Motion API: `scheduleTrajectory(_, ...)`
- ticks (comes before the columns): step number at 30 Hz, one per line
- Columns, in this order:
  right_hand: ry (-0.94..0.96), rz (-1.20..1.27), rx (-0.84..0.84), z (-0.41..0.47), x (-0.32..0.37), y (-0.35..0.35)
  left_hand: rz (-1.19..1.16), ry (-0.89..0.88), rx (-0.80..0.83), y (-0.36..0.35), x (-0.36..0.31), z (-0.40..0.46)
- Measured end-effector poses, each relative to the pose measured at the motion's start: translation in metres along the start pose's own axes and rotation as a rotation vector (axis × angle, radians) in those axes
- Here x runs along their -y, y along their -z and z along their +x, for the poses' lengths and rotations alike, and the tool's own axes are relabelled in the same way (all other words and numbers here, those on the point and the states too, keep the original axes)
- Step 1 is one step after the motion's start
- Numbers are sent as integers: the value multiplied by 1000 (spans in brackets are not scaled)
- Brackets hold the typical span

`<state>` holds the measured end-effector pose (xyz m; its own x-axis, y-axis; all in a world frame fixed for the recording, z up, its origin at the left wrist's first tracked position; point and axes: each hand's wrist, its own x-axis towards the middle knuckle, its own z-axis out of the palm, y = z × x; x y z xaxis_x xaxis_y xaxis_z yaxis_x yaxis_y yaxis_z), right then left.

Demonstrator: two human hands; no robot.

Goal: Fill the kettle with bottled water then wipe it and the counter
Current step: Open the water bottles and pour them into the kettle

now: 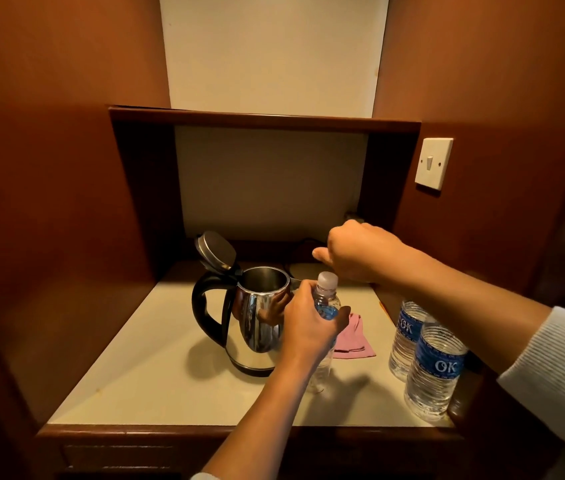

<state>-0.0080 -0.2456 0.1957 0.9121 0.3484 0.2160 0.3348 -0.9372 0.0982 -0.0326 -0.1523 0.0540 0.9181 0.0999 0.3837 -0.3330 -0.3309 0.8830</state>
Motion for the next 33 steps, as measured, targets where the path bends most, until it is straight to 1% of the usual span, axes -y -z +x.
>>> scheduleTrajectory(2, 77, 62, -4, 1, -4, 8, -15, 12, 0, 0, 1, 1)
scheduleTrajectory(4, 209, 119, 92, -2, -6, 15, -37, 28, 7, 2, 0, 2)
scheduleTrajectory(6, 291, 106, 164, -5, -5, 16, -58, 32, 10, 2, 0, 2)
scheduleTrajectory(8, 272, 18, 144, -5, -6, 12, -56, 32, 14, 2, -1, 1)
scheduleTrajectory(10, 207, -95, 112, -4, -10, 9, -45, 30, 13, 2, 0, 0)
scheduleTrajectory(11, 186, -114, 109, -4, -11, 10, -40, 26, 14, 2, 0, 0)
scheduleTrajectory(12, 183, -94, 112, -3, -12, 11, -39, 24, 16, 3, 0, 1)
scheduleTrajectory(15, 236, 144, 177, -8, -12, 17, -51, 33, 21, 4, 0, 3)
scheduleTrajectory(16, 264, 189, 212, -9, -12, 17, -54, 33, 22, 5, -1, 3)
scheduleTrajectory(18, 286, 131, 241, -10, -12, 11, -70, 25, 32, 5, -2, 2)
scheduleTrajectory(20, 225, 33, 207, -8, -14, 8, -70, 22, 31, 4, -1, 1)
scheduleTrajectory(22, 190, 75, 189, -7, -16, 11, -56, 29, 19, 5, -1, 2)
scheduleTrajectory(24, 245, 195, 212, -10, -15, 15, -43, 18, 25, 6, 0, 2)
scheduleTrajectory(25, 287, 210, 228, -12, -14, 17, -54, 18, 35, 6, 0, 2)
scheduleTrajectory(27, 330, 161, 258, -15, -11, 14, -95, 29, 52, 5, 0, 1)
scheduleTrajectory(31, 171, -32, 203, -9, -6, 9, -120, -2, 51, 2, 0, -3)
scheduleTrajectory(33, 160, 30, 177, -8, -9, 12, -104, 3, 39, 3, 1, -2)
